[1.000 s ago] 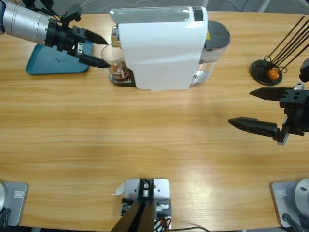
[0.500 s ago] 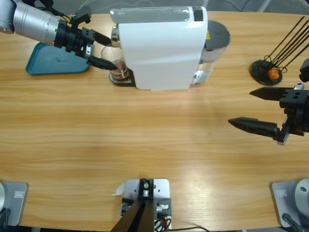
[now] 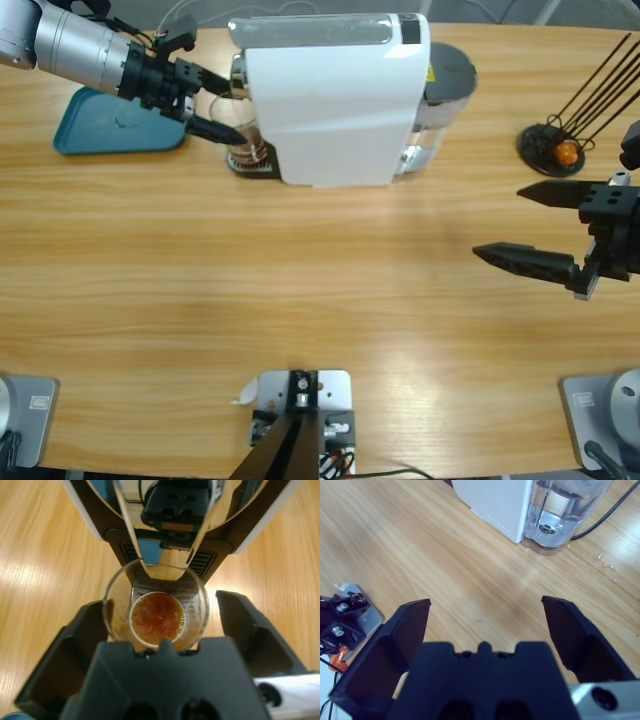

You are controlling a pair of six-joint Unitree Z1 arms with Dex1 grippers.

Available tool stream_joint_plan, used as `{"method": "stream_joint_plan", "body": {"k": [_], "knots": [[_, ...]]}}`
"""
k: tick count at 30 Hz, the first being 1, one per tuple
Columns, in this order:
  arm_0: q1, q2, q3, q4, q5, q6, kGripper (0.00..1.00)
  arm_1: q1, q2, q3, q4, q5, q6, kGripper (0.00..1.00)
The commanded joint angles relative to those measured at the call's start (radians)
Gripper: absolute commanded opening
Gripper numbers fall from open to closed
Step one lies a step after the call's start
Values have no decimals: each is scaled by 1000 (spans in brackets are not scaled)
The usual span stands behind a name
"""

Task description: Pour coffee

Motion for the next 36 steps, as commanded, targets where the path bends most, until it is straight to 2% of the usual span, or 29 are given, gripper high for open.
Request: {"method": "stream_joint_plan", "body": {"k": [1,3,4,5,6,8,9,18,24,36], "knots": [[-7,63,-6,-12,15,-9,729,8,22,3,2,19,5,1000],[-7,65,-9,-12,15,-10,726,8,21,3,4,19,5,1000],[-7,66,-10,-12,16,-11,644,8,21,3,3,19,5,1000],[-7,66,-10,-12,16,-13,491,8,20,3,4,19,5,1000],[-7,66,-10,-12,17,-15,396,8,19,3,4,19,5,1000],[-7,66,-10,-12,18,-15,103,8,19,3,4,19,5,1000],[-8,66,-12,-12,20,-15,2,8,19,3,4,19,5,1000],[22,46,1,-11,-3,-43,0,8,16,3,4,18,5,1000],[57,-47,98,-3,-3,-35,0,8,14,3,4,19,5,1000],[219,-261,186,-10,24,-66,0,8,14,4,4,20,4,1000]]}}
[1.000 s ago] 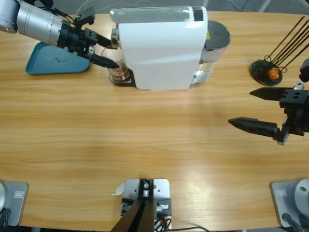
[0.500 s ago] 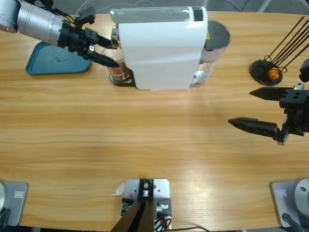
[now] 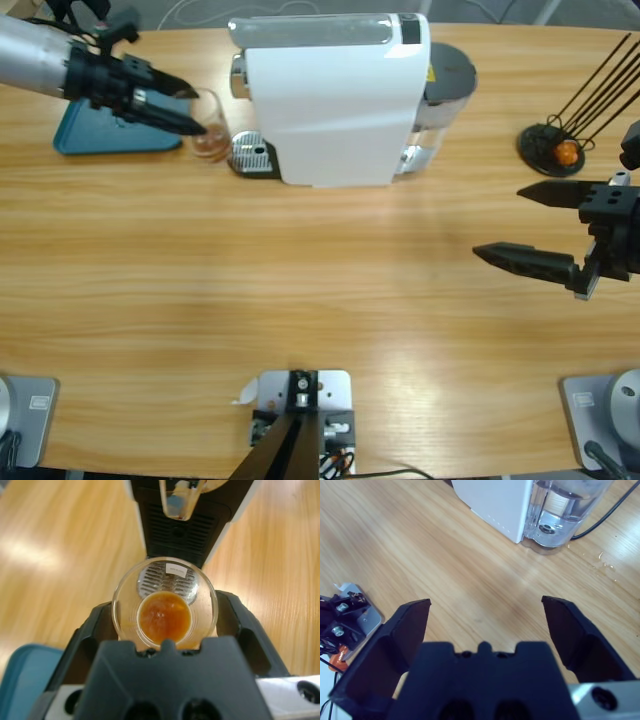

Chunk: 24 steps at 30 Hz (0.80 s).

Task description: Pour coffee

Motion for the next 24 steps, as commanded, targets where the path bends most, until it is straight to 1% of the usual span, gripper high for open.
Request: {"method": "stream_joint_plan", "body": {"k": [1,3,5,8,10,11,13,18,24], "knots": [[123,-139,66,-12,41,-42,0,8,14,4,4,20,3,1000],[152,-144,76,-33,99,-77,0,8,14,4,4,19,3,1000],[181,-158,128,-131,193,-162,0,8,15,4,4,20,3,1000],[194,-181,220,-307,381,-314,0,8,17,4,2,21,3,1000],[197,-182,255,-383,486,-404,0,8,17,4,2,21,3,1000],[199,-177,267,-414,515,-436,0,8,17,4,2,21,3,1000],[204,-163,276,-461,551,-491,0,8,20,4,2,21,3,1000],[212,-78,276,-550,550,-590,0,8,24,4,2,21,3,1000],[220,-31,367,-705,549,-697,0,8,29,4,1,21,3,1000]]}}
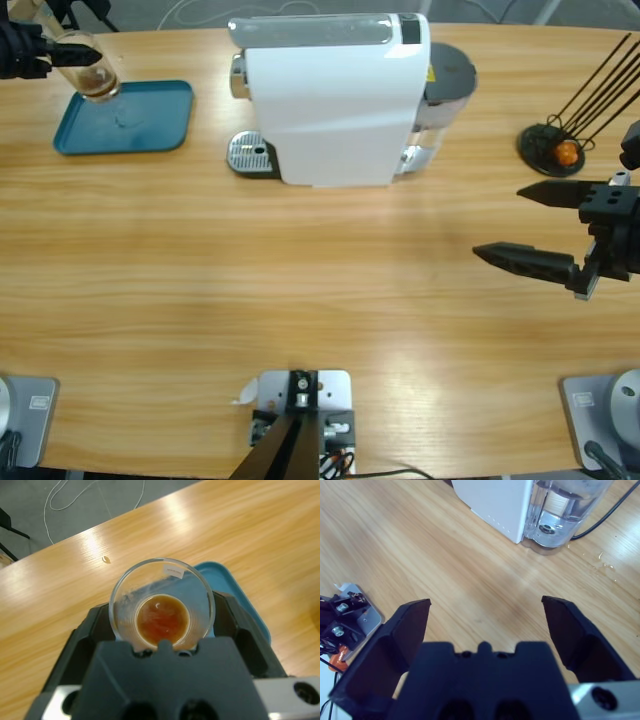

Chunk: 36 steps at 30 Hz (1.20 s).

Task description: Pour coffee

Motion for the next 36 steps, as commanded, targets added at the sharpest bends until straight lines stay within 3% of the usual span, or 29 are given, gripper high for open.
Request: {"method": "stream_joint_plan", "body": {"k": [1,5,36], "knots": [[15,104,129,-204,14,-140,0,8,30,5,0,21,4,1000],[15,120,168,-301,6,-165,0,8,34,5,-2,21,4,1000],[-29,183,190,-357,-3,-176,0,8,31,5,-4,20,3,1000]]}}
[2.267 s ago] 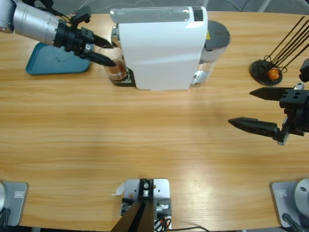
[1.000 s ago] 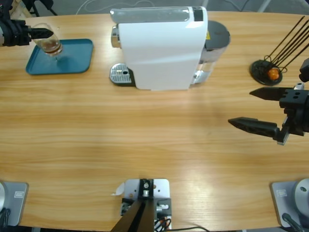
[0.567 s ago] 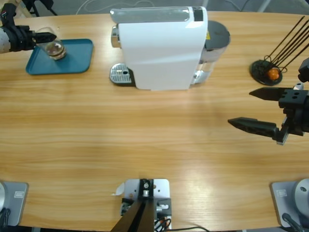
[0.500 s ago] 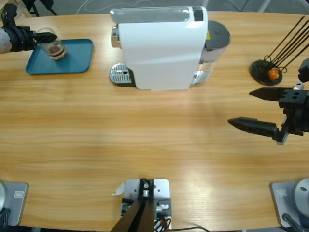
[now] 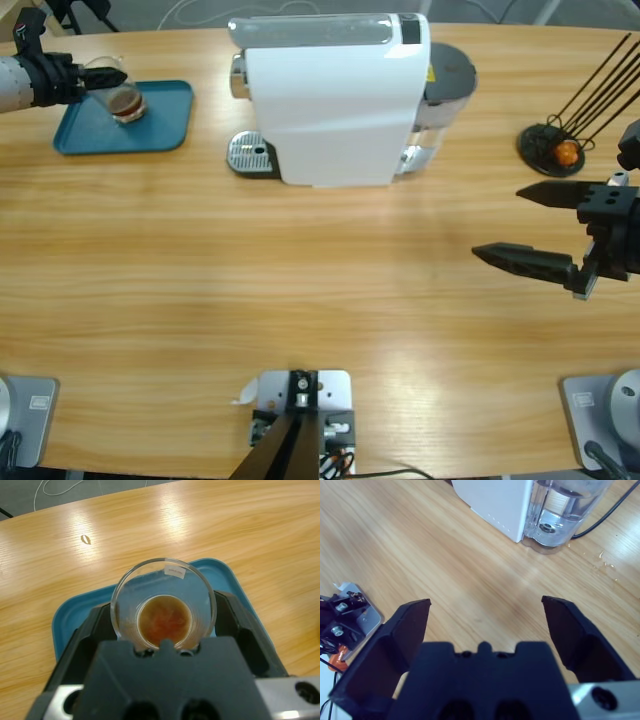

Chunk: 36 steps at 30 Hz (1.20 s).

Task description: Pour coffee

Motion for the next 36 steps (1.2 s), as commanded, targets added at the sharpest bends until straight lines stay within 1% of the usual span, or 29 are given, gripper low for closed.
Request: {"method": "stream_joint_plan", "body": {"k": [1,5,8,9,11,12,14,22,25,29,30,32,34,36], "knots": [[-4,49,32,-22,-2,-4,0,8,25,5,-4,20,3,1000],[0,52,30,-24,-5,-4,0,8,26,5,-4,21,3,1000],[3,72,28,-53,-17,-6,0,8,29,5,-4,21,2,1000],[1,88,20,-72,-37,-6,23,8,29,5,-4,21,2,1000],[-8,98,18,-88,-42,-6,907,7,29,5,-4,21,2,1000],[-8,95,20,-88,-46,-6,981,8,27,5,-3,21,2,1000],[-5,91,26,-88,-47,-6,996,8,26,5,-2,21,2,1000],[3,40,74,-88,-42,-12,996,8,23,5,-2,21,2,1000],[-10,-33,74,-88,-40,-10,996,8,23,3,1,28,2,1000],[-12,-158,79,-66,28,-9,996,8,7,3,6,27,2,1000],[-11,-190,80,-46,51,-10,996,8,4,3,7,27,2,1000],[-15,-276,71,64,128,-28,996,8,-2,5,7,27,2,1000],[-50,-358,39,235,217,-61,997,8,-7,6,5,25,0,1000],[-107,-430,5,396,240,-75,1000,8,-15,8,4,23,0,1000]]}}
